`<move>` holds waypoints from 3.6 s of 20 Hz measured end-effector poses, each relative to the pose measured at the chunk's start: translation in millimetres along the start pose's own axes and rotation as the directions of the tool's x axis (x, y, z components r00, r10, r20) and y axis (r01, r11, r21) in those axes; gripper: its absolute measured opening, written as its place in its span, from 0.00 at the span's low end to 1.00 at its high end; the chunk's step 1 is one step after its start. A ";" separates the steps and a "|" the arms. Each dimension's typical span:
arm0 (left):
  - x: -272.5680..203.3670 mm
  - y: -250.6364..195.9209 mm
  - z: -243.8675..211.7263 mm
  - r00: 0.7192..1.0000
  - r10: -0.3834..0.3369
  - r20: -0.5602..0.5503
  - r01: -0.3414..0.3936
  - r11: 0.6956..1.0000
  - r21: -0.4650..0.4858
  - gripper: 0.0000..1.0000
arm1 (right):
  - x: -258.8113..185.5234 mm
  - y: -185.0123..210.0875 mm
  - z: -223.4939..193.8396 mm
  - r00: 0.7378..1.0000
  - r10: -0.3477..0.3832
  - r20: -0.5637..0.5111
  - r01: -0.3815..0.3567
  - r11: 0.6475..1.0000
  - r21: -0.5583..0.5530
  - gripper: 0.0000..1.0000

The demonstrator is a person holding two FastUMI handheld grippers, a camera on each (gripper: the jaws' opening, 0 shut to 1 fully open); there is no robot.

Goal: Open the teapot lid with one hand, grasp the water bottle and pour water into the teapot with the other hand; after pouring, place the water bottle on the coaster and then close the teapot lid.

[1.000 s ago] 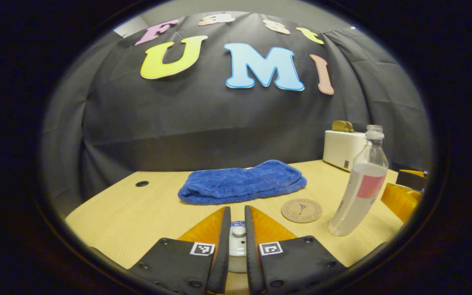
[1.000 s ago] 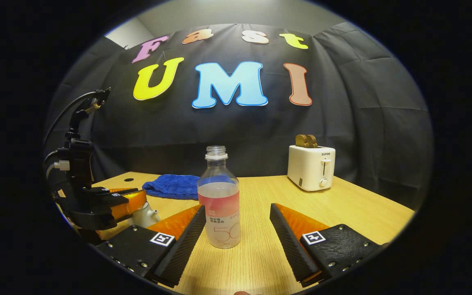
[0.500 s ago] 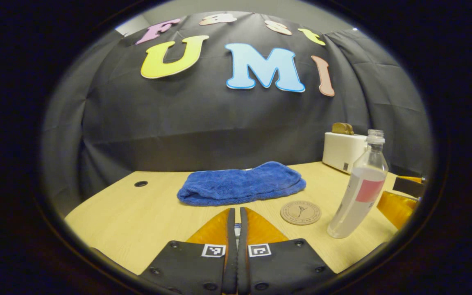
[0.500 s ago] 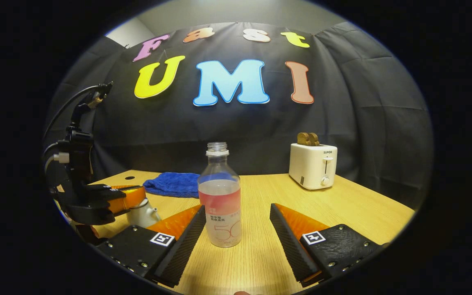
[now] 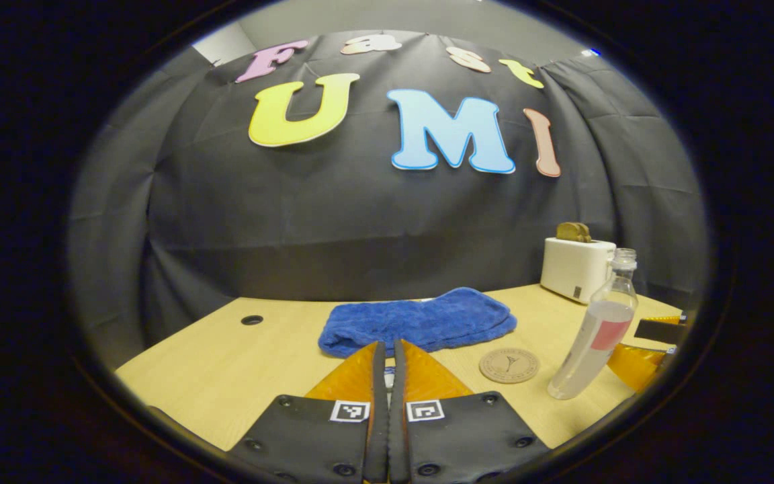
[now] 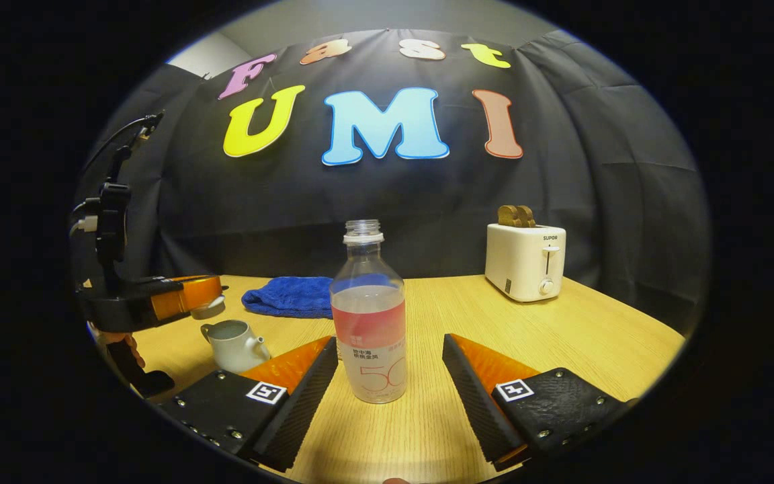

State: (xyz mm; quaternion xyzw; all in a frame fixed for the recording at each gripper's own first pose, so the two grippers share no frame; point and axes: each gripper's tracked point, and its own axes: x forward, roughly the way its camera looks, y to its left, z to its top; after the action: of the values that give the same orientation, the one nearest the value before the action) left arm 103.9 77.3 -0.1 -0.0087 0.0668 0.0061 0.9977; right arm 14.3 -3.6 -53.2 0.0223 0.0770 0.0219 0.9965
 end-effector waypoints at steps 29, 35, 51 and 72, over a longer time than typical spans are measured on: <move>6.0 64.2 -25.1 0.994 0.086 -0.062 -0.090 0.995 -0.054 0.07 | 58.3 -0.6 17.4 0.999 -0.043 -0.028 0.028 0.908 -0.419 0.76; 4.7 69.3 -24.9 0.994 0.094 -0.063 -0.098 0.994 -0.056 0.07 | 77.4 4.3 33.4 1.000 -0.030 0.003 0.025 0.753 -0.658 0.76; 4.5 84.6 -26.4 0.989 0.126 -0.071 -0.131 0.990 -0.061 0.07 | 94.8 39.3 28.7 1.000 -0.015 0.018 0.021 0.270 -0.963 0.76; 7.7 89.0 -34.1 0.985 0.138 -0.101 -0.144 0.988 -0.053 0.07 | 91.5 73.2 65.4 0.981 0.135 0.139 0.165 -0.209 -0.964 0.76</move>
State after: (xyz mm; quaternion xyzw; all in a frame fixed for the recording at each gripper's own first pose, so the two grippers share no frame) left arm 105.8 165.7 -36.3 -0.0343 0.1154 0.0784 0.9896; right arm 111.8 71.1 0.9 -0.7597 -0.0650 0.0590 0.6444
